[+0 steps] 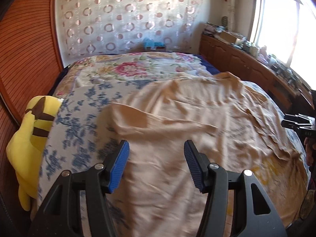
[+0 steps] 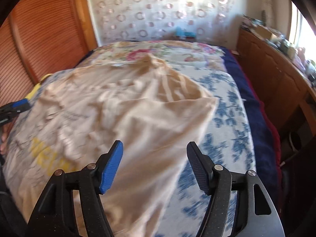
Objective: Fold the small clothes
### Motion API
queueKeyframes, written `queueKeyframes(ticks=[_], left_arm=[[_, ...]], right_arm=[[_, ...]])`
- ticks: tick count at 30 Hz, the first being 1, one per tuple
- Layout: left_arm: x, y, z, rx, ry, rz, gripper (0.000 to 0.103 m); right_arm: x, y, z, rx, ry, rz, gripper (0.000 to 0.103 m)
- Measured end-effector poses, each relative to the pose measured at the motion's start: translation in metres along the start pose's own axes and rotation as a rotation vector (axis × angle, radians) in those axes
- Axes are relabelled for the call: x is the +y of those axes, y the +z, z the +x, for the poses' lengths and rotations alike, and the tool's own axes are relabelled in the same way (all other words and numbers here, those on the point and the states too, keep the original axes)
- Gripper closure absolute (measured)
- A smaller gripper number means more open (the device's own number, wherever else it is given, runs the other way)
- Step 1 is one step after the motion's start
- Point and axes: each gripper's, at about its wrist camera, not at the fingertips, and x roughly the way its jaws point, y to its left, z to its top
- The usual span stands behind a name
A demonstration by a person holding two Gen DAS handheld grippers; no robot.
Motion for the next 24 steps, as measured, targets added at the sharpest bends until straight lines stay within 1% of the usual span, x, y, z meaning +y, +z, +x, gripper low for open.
queueKeyframes(ticks=[5, 8, 10, 19, 24], left_arm=[[0.029, 0.016, 0.023, 0.037, -0.001, -0.026, 0.045], [0.041, 0.022, 0.038, 0.070, 0.010, -0.048, 0.045], [0.045, 0.024, 0.047, 0.082, 0.002, -0.045, 0.045], [0.057, 0.029, 0.073, 0.138, -0.023, -0.072, 0.045], [0.056, 0.031, 0.077, 0.140, -0.030, -0.067, 0.045]], right_arm=[[-0.033, 0.009, 0.021, 0.018, -0.061, 0.062, 0.034], [-0.049, 0.013, 0.032, 0.029, -0.085, 0.101, 0.034], [-0.054, 0.016, 0.035, 0.021, -0.093, 0.111, 0.033], [-0.050, 0.032, 0.050, 0.020, -0.133, 0.057, 0.032], [-0.052, 0.034, 0.054, 0.015, -0.122, 0.055, 0.032]])
